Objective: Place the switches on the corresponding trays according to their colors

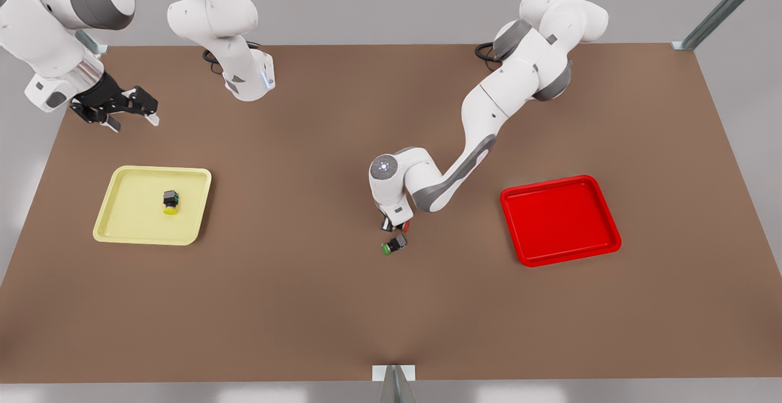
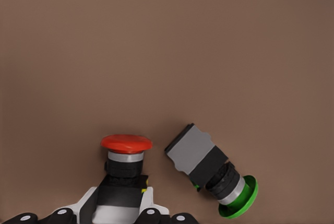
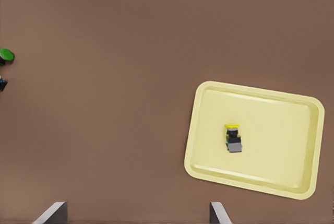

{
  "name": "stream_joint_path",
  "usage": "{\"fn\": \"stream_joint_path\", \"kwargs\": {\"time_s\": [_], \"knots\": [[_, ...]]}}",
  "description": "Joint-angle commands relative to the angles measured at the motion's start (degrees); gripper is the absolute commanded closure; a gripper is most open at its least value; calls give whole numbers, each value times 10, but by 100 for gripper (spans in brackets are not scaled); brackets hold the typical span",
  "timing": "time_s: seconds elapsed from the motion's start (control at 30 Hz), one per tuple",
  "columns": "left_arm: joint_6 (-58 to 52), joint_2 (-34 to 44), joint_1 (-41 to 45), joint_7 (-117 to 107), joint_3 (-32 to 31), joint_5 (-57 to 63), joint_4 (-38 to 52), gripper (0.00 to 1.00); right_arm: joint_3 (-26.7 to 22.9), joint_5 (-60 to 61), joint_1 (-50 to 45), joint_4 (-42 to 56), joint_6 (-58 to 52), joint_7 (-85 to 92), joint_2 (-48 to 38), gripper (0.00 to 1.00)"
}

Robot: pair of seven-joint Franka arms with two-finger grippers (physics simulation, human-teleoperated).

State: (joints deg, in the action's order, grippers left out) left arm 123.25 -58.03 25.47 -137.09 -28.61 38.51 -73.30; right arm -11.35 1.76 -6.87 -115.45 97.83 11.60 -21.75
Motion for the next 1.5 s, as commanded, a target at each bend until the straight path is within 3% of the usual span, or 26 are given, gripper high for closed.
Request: {"fn": "stream_joint_path", "kwargs": {"time_s": [0.0,0.83,0.93,1.17,1.3,1.47], "knots": [[0,0,0,0,0,0,0,45,0,0,-2,0,0,0,1,0],[6,12,-1,9,1,-3,-29,45,4,0,-2,-4,-8,15,-1,0],[8,10,-1,7,1,-2,-29,51,4,0,-2,-4,-8,15,-1,0],[2,42,-11,27,1,-12,-49,51,5,0,-2,-4,-7,15,0,0],[13,138,-30,173,60,-142,-129,50,5,0,-2,-3,-9,15,-2,0],[12,195,-35,334,136,-237,-175,50,5,1,-2,-4,-8,15,-1,0]]}}
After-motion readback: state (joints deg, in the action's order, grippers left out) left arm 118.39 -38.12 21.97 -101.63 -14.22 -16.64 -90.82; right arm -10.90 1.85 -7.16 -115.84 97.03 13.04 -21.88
